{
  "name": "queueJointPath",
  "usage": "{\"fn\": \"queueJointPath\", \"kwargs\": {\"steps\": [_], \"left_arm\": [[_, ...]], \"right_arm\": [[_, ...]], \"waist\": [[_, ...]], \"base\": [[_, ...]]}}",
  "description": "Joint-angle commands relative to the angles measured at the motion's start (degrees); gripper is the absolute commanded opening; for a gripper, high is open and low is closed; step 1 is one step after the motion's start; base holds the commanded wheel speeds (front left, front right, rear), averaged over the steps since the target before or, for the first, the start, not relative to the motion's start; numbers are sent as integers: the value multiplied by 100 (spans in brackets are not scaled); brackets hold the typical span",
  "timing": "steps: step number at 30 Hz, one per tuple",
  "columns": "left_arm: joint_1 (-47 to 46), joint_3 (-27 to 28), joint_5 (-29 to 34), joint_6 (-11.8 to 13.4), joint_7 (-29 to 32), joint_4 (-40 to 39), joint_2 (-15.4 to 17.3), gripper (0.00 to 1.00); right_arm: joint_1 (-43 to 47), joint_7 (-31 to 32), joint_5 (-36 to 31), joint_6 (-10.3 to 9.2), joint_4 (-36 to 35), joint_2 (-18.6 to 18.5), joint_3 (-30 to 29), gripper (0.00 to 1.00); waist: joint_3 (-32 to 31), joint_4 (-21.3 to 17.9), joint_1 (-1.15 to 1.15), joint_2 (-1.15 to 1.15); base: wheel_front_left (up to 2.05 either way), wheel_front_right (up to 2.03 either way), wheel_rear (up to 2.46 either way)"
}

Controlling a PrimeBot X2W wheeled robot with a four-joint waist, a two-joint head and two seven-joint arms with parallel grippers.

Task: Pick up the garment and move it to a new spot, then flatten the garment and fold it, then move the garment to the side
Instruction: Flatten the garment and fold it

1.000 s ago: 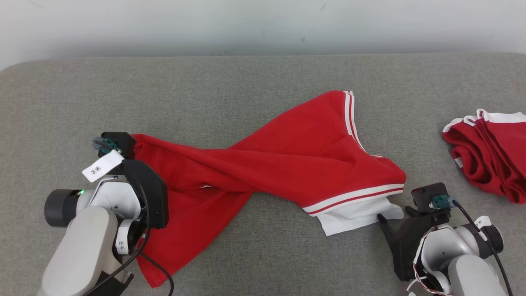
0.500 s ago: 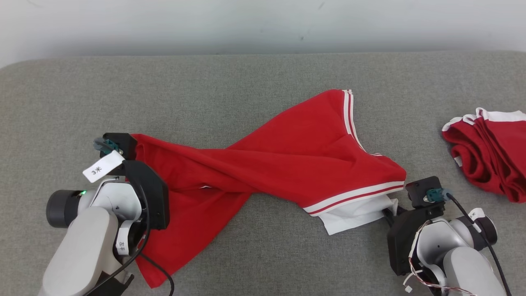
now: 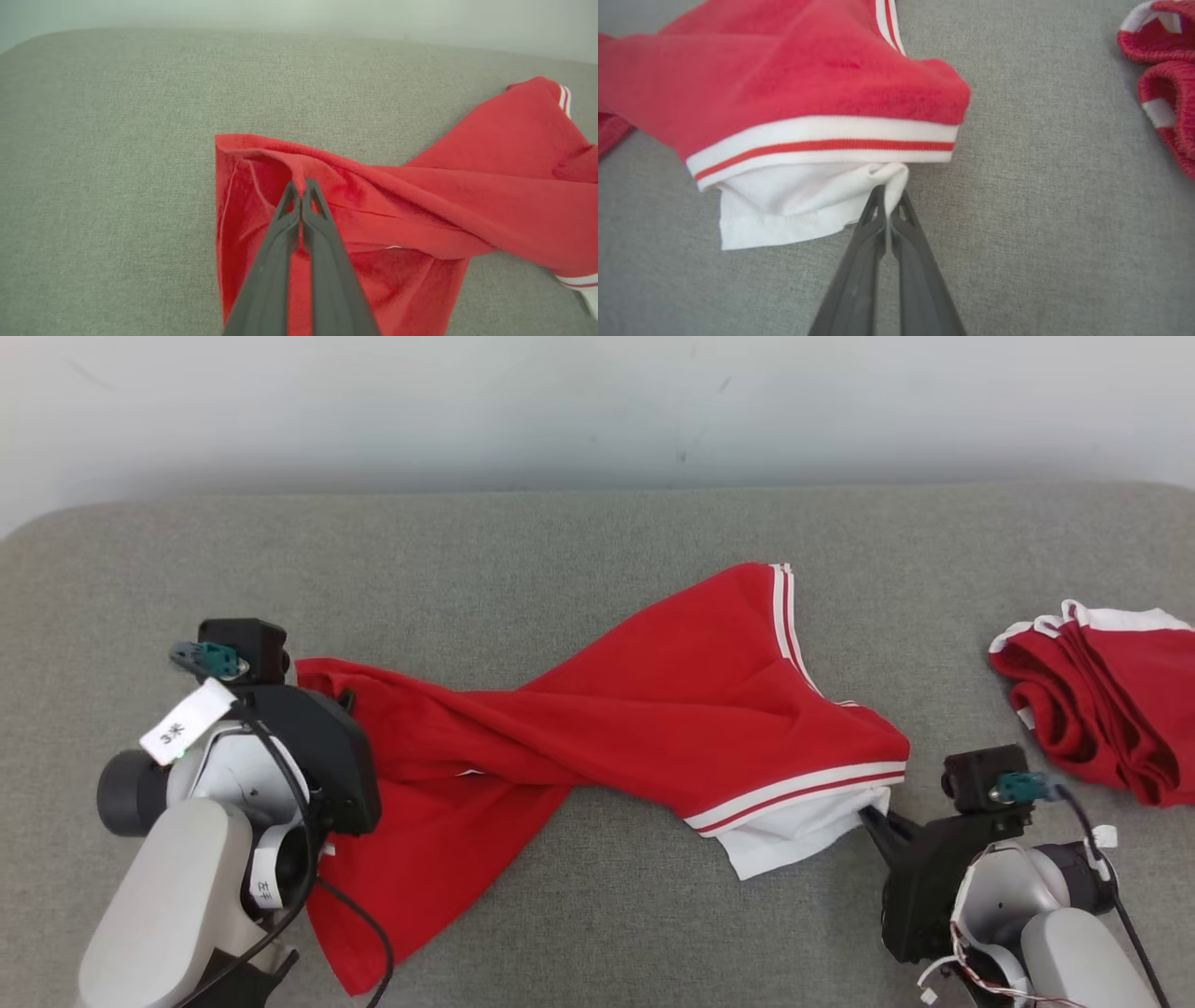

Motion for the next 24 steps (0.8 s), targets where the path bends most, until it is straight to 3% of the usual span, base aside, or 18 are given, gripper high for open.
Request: {"fn": "queueJointPath", "kwargs": {"steps": [1, 5, 13, 24], "left_arm": [[27, 43, -47, 14, -86, -50, 21, 0], [62, 129, -91, 31, -386, -181, 39, 0], [72, 260, -111, 135, -1027, -351, -39, 0], [-399, 504, -184, 106, -2117, -506, -194, 0]], "right_arm": [[22, -51, 230, -14, -88, 22, -44, 0], [-20, -171, 859, -14, -400, 60, -326, 0], [-214, -261, 1494, -14, -874, 108, -901, 0], [-816, 2, 2207, -11, -1278, 127, -739, 0]], "waist": [[-90, 4, 0, -1], [-228, -17, 0, -1], [-478, -91, 0, -1], [-500, -336, 0, -1]], "base": [[0, 0, 0], [0, 0, 0], [0, 0, 0], [0, 0, 0]]}}
